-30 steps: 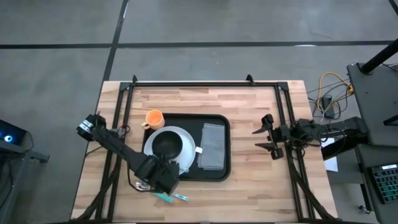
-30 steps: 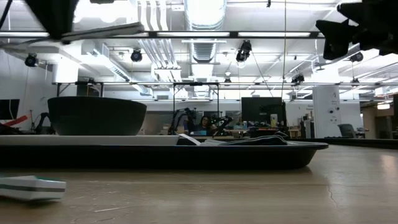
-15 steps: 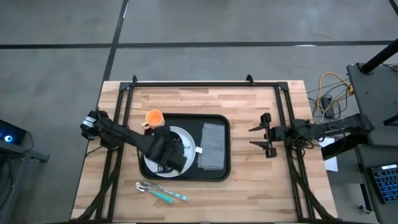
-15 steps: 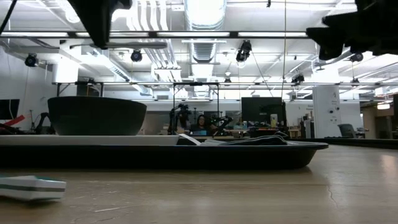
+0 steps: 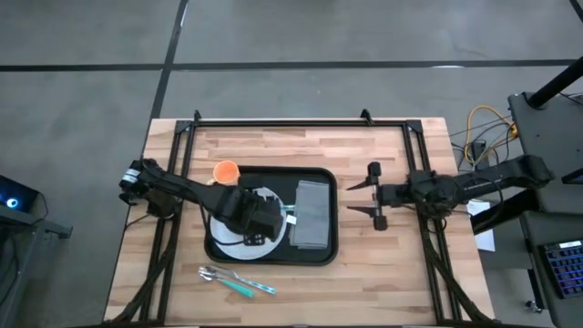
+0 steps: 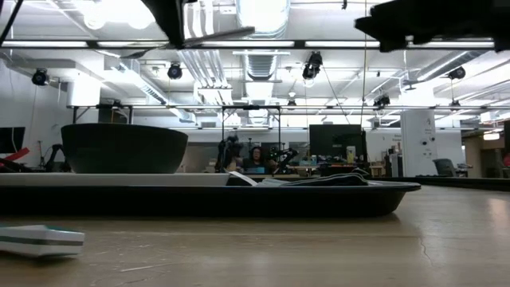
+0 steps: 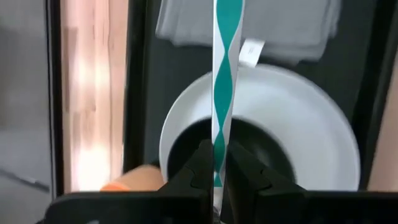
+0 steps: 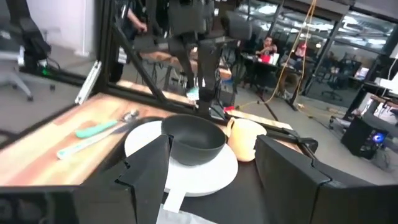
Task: Set up tray
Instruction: Put the green fork on the gray napkin
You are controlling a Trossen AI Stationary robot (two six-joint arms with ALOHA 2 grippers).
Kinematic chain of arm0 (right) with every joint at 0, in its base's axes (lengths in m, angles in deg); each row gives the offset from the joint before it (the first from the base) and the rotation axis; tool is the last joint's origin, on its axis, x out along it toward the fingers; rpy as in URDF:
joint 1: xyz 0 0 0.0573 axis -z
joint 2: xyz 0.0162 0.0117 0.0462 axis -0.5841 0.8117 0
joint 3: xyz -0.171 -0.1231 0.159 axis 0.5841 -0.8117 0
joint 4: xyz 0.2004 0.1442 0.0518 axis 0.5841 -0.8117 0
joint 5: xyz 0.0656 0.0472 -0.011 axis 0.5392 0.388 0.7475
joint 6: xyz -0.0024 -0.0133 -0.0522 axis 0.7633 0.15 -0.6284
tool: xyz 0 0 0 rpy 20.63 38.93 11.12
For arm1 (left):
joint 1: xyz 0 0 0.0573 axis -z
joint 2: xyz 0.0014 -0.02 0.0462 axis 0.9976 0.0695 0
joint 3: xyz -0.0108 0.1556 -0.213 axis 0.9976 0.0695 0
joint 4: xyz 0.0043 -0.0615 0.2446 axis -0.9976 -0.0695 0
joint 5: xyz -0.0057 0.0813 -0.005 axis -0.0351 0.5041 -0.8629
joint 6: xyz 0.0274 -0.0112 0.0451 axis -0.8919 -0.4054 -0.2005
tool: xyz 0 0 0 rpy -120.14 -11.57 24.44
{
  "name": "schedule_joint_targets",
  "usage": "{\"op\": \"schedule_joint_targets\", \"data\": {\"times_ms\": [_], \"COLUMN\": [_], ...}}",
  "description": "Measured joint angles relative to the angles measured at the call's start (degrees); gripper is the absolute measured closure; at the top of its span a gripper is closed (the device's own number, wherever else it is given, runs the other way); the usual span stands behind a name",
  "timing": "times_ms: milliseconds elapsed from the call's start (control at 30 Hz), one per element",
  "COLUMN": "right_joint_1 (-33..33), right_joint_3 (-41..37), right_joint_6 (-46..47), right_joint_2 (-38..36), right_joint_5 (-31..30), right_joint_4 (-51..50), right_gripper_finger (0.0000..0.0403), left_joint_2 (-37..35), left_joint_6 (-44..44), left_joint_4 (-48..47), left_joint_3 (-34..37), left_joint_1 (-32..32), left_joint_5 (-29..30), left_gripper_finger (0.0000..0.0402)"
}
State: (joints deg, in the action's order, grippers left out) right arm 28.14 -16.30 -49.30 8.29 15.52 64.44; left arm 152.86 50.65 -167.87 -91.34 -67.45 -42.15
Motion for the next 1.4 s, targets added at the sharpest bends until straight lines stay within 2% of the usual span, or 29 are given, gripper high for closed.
{"op": "schedule_joint_targets", "data": {"times_ms": [167, 400, 633, 933, 1067, 1200, 1333, 1400], "right_joint_1": [0.0, -0.1, -2.7, -6.4, -6.3, -6.2, -6.4, -6.2], "right_joint_3": [8.4, 23.7, 36.3, 51.5, 56.6, 60.3, 62.7, 63.3], "right_joint_6": [-3.4, -6.3, -7.4, -7.8, -8.2, -9.4, -10.8, -11.8], "right_joint_2": [10.1, 24.5, 34.9, 43.8, 48.2, 53.0, 55.7, 56.6], "right_joint_5": [-3.7, -8.5, -18.1, -21.5, -25.0, -25.6, -32.7, -33.6], "right_joint_4": [-4.5, -19.6, -29.6, -40.6, -44.5, -46.0, -45.8, -46.0], "right_gripper_finger": [0.0179, 0.0179, 0.0179, 0.0179, 0.0179, 0.0179, 0.0181, 0.0184], "left_joint_2": [0.0, 0.0, 0.0, 0.0, 0.0, 0.0, 0.0, 0.0], "left_joint_6": [-1.1, 0.0, 0.6, 1.1, 1.6, 2.0, 2.0, 2.0], "left_joint_4": [1.3, 0.7, 0.1, -0.4, -0.3, -0.2, -0.2, -0.3], "left_joint_3": [0.2, 1.0, 1.0, 3.1, 4.2, 4.5, 4.7, 4.8], "left_joint_1": [-0.5, -1.5, -2.6, -3.3, -3.5, -3.5, -3.5, -3.5], "left_joint_5": [-0.1, 1.9, 2.9, 4.1, 4.2, 4.9, 5.0, 5.0], "left_gripper_finger": [0.0397, 0.0397, 0.0397, 0.0397, 0.0397, 0.0397, 0.0397, 0.0397]}}
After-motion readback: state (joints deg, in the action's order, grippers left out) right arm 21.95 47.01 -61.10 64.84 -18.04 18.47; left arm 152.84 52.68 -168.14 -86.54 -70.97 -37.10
